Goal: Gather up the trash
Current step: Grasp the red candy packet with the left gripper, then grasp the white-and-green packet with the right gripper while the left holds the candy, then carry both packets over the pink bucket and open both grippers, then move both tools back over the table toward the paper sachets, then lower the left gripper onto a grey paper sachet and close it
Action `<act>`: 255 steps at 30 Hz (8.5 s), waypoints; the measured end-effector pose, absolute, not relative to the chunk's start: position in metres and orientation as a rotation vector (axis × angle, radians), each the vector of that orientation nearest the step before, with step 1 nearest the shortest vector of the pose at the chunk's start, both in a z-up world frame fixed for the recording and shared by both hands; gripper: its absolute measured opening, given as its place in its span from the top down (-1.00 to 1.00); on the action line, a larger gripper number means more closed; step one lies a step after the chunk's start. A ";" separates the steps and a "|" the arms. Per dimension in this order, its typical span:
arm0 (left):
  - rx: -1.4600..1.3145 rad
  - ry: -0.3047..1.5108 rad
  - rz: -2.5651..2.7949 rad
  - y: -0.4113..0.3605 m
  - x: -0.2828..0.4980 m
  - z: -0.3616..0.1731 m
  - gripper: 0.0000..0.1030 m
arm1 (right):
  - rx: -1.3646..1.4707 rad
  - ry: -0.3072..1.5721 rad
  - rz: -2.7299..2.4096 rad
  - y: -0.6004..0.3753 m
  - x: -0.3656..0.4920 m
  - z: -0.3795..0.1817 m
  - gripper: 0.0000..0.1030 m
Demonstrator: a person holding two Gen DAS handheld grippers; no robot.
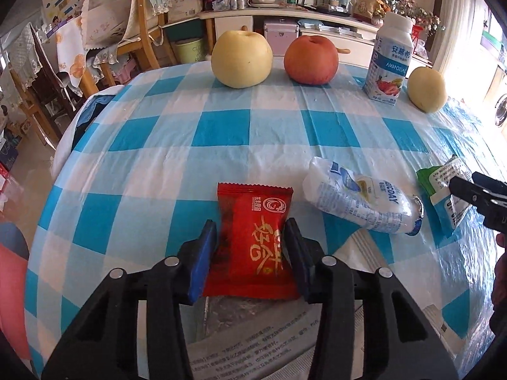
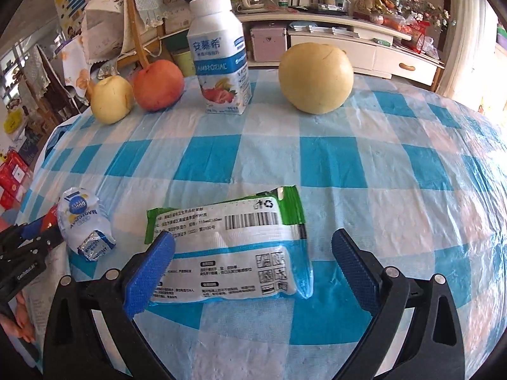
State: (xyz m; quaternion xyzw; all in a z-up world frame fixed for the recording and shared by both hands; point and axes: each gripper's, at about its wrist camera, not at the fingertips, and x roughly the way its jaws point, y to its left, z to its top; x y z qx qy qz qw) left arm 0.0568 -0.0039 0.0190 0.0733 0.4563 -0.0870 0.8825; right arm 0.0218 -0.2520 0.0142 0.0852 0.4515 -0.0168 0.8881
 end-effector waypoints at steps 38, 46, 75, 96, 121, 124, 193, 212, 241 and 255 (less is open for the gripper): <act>0.019 0.860 -0.243 0.024 0.010 0.051 0.37 | 0.060 0.883 0.025 -0.224 0.001 0.027 -0.33; -0.015 0.835 -0.245 0.049 -0.024 0.070 0.37 | 0.101 0.800 0.049 -0.219 -0.023 0.045 -0.33; -0.090 0.779 -0.219 0.162 -0.113 0.096 0.37 | 0.029 0.748 0.116 -0.117 -0.106 0.076 -0.33; -0.285 0.646 0.026 0.355 -0.141 0.114 0.36 | -0.208 0.692 0.513 0.127 -0.133 0.135 -0.34; -0.444 0.661 0.143 0.451 -0.090 0.082 -0.36 | -0.398 0.655 0.654 0.308 -0.073 0.113 -0.72; -0.437 0.649 0.144 0.450 -0.098 0.078 -0.52 | -0.366 0.638 0.611 0.288 -0.079 0.114 -0.76; 0.037 0.649 -0.259 0.161 -0.198 0.126 -0.78 | 0.223 0.770 0.409 -0.021 -0.150 0.096 -0.91; 0.182 0.775 -0.502 0.074 -0.191 0.092 -0.78 | 0.280 0.673 0.255 -0.118 -0.148 0.103 -0.91; 0.506 0.940 -0.690 -0.010 -0.034 0.037 -0.78 | 0.411 0.814 0.193 -0.181 -0.123 0.068 -0.91; 0.556 0.991 -0.742 -0.023 -0.005 0.021 -0.93 | 0.423 0.830 0.215 -0.181 -0.115 0.066 -0.91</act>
